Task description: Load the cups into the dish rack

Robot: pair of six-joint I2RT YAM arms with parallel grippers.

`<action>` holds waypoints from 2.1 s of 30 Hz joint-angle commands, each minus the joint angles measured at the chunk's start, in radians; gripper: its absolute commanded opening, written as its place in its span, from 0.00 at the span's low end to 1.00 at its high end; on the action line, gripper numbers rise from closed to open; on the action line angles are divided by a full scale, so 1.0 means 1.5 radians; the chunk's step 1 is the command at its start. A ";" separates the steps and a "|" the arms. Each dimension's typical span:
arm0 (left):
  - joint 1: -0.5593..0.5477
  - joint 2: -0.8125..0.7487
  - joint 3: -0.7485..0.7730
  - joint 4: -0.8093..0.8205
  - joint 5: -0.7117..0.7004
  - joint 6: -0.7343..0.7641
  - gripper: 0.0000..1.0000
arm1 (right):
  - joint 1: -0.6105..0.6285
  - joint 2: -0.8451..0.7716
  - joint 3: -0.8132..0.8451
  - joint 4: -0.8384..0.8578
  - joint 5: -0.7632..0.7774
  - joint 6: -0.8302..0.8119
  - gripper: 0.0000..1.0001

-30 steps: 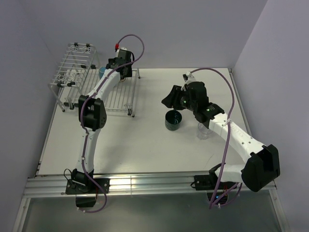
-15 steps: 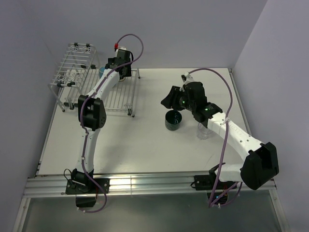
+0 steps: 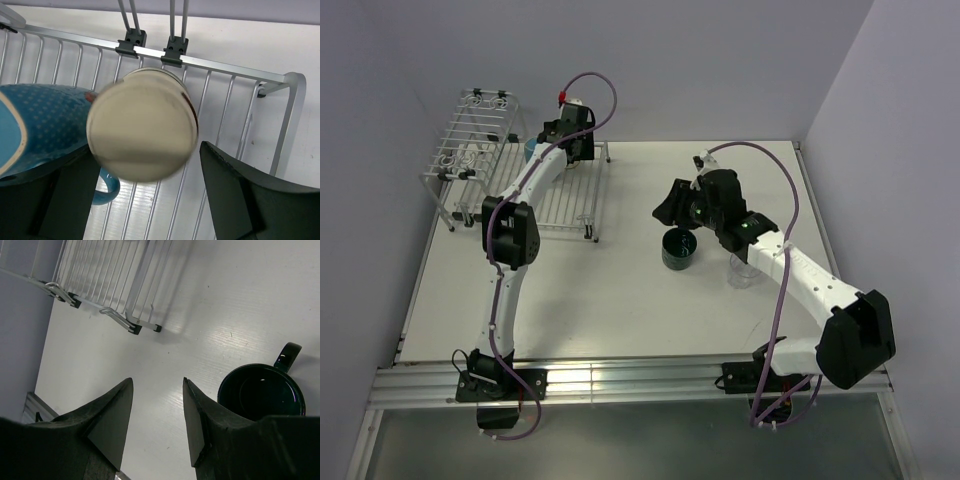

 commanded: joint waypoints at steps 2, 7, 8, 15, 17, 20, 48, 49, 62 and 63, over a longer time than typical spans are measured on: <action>0.000 0.001 0.000 0.032 0.024 0.008 0.84 | 0.005 0.003 0.026 0.019 0.014 -0.016 0.52; 0.000 -0.007 -0.012 0.044 0.025 0.008 0.85 | 0.007 0.002 0.025 0.018 0.019 -0.018 0.52; 0.000 -0.006 -0.011 0.042 0.018 0.009 0.85 | 0.007 0.002 0.024 0.019 0.019 -0.018 0.52; 0.000 -0.050 -0.062 0.079 0.007 0.012 0.84 | 0.011 0.002 0.025 0.017 0.023 -0.021 0.52; 0.000 -0.061 -0.068 0.087 0.011 0.015 0.84 | 0.014 0.001 0.025 0.014 0.031 -0.024 0.52; -0.002 -0.083 -0.070 0.097 0.021 0.019 0.84 | 0.018 -0.006 0.027 0.008 0.039 -0.027 0.52; -0.075 -0.400 -0.211 0.022 0.076 -0.117 0.83 | 0.052 -0.070 -0.052 -0.130 0.222 -0.060 0.51; -0.082 -0.412 -0.219 0.022 0.078 -0.121 0.83 | 0.054 -0.057 -0.051 -0.129 0.223 -0.061 0.51; -0.150 -0.609 -0.417 0.076 0.104 -0.140 0.83 | 0.111 0.100 -0.014 -0.108 0.245 -0.061 0.51; -0.150 -0.621 -0.425 0.078 0.105 -0.139 0.83 | 0.115 0.109 -0.008 -0.107 0.248 -0.060 0.51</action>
